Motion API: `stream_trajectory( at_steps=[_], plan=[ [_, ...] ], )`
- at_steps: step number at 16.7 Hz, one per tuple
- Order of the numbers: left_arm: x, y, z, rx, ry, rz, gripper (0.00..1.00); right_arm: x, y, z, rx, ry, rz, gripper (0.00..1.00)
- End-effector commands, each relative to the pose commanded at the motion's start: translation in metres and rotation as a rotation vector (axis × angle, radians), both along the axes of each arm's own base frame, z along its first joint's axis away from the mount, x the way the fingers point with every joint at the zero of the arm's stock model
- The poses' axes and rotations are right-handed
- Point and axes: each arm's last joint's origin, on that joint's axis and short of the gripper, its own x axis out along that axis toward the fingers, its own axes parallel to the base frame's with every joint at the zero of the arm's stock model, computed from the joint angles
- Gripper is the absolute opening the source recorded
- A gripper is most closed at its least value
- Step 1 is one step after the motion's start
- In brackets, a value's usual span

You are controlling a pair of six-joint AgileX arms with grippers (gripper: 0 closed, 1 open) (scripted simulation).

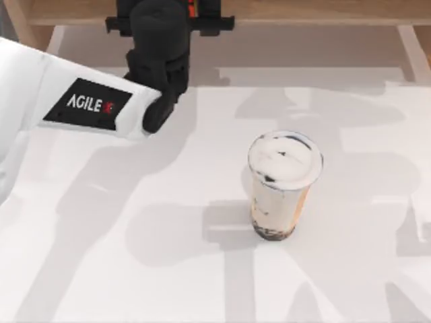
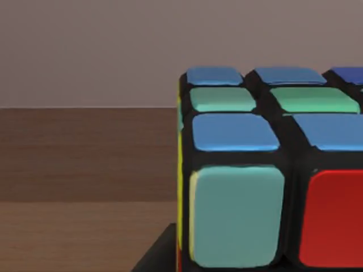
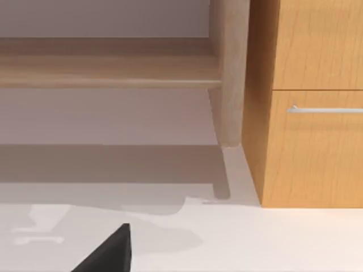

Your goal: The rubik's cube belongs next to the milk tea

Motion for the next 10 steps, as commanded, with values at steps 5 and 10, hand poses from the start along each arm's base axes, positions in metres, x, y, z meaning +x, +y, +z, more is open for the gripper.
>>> stream_trajectory(
  at_steps=[5,10],
  plan=[
    [0.0,0.0,0.006,0.0,0.0,0.0,0.0,0.0,0.0,0.0,0.0,0.0,0.0,1.0],
    [0.001,0.001,0.017,-0.031,-0.006,-0.013,0.0,0.0,0.0,0.0,0.0,0.0,0.0,1.0]
  ],
)
